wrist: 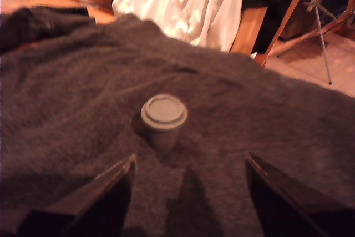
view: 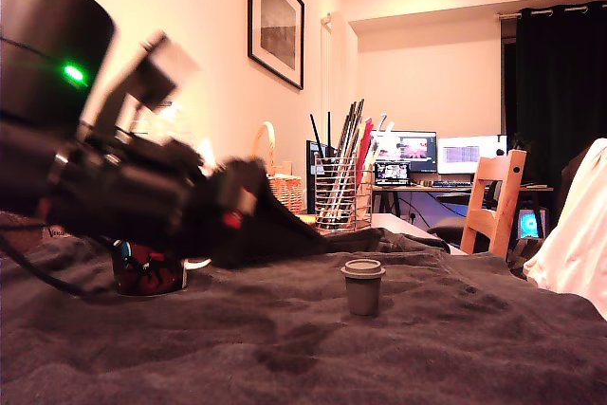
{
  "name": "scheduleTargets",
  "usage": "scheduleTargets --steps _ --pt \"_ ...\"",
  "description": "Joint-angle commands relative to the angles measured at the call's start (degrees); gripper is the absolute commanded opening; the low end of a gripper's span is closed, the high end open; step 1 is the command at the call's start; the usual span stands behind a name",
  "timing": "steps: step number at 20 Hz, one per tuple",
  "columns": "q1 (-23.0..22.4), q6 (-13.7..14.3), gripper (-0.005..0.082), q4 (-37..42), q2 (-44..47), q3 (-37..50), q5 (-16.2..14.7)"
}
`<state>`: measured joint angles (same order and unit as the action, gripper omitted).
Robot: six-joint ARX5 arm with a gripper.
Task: Pick up the coffee capsules on the table and drop them inside the coffee cup
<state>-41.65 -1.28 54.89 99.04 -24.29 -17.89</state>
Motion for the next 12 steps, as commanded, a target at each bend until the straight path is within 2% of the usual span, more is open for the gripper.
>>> scheduleTargets --steps 1,7,12 --pt "-0.4 0.2 0.0566 0.5 2.0 -1.2 0.3" --pt "-0.5 0.2 0.0566 0.0 7.0 -5.9 0.2" --pt "-0.9 0.0 0.0566 -5.9 9.4 -11.2 0.2"
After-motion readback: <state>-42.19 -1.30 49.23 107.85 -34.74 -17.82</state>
